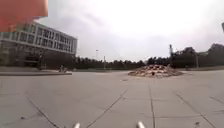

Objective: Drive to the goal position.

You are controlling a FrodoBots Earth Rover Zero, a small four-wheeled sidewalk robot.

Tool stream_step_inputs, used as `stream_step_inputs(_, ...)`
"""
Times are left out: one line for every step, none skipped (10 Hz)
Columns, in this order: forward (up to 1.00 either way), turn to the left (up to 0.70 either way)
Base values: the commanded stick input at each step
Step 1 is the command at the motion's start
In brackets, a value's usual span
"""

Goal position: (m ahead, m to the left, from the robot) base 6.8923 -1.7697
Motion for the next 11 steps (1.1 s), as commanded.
stream_step_inputs(0.5, 0.0)
stream_step_inputs(0.5, 0.0)
stream_step_inputs(0.5, 0.0)
stream_step_inputs(0.5, 0.0)
stream_step_inputs(0.5, 0.0)
stream_step_inputs(0.5, 0.0)
stream_step_inputs(0.5, 0.0)
stream_step_inputs(0.5, 0.0)
stream_step_inputs(0.5, 0.0)
stream_step_inputs(0.5, 0.0)
stream_step_inputs(0.5, 0.0)
